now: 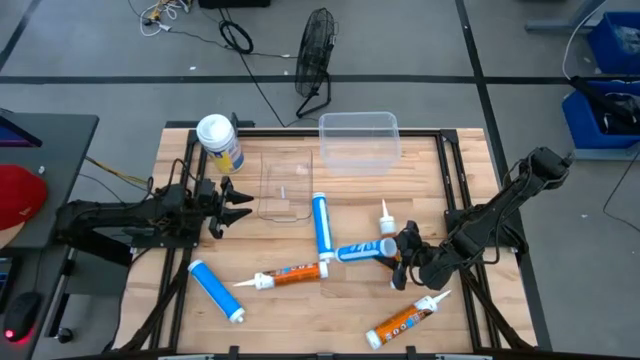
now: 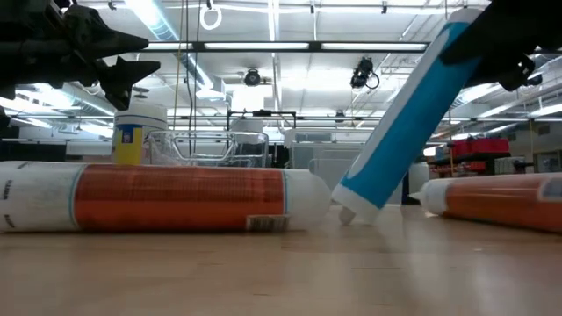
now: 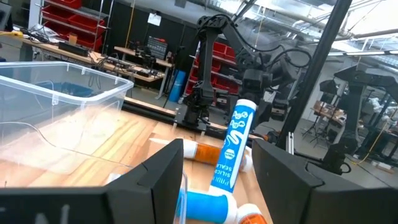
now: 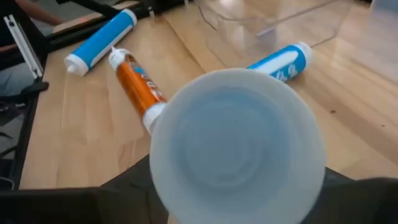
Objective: Pick & place silicon tubes, Sealant and Lysol wipes
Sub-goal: Put the middle right blue sealant into the left transparent bin, then put the bottom right blue sealant into the left transparent bin
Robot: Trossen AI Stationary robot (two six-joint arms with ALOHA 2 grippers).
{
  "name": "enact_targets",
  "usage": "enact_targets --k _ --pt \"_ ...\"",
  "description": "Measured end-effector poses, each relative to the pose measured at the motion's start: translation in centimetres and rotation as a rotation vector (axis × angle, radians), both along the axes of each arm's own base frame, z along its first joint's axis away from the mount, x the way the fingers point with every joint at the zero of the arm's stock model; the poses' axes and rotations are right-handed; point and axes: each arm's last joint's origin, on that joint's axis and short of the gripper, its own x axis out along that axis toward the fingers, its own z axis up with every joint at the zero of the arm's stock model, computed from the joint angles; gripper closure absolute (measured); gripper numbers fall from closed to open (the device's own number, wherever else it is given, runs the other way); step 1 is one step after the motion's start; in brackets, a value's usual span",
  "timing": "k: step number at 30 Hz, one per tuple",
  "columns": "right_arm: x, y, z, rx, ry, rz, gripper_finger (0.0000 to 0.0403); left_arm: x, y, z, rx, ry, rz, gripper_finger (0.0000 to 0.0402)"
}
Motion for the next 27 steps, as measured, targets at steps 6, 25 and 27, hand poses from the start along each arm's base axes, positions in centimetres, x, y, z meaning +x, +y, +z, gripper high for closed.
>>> enact_targets --k 6,25,27 --pt "0.2 -0.7 -0.4 0.071 0.068 -0.013 0.0052 0.0 0.0 0.0 0.0 0.001 0.0 0.0204" --pt "3.7 -2.5 -1.4 0.481 0.303 0.072 0.0083 0.0 0.0 -0.4 -0.006 0.037 -0.001 0.0204" --pt "4.7 -2.0 -1.6 0.486 0.338 0.07 0.0076 0.0 0.0 -0.4 -0.006 0.04 -0.001 0.0204"
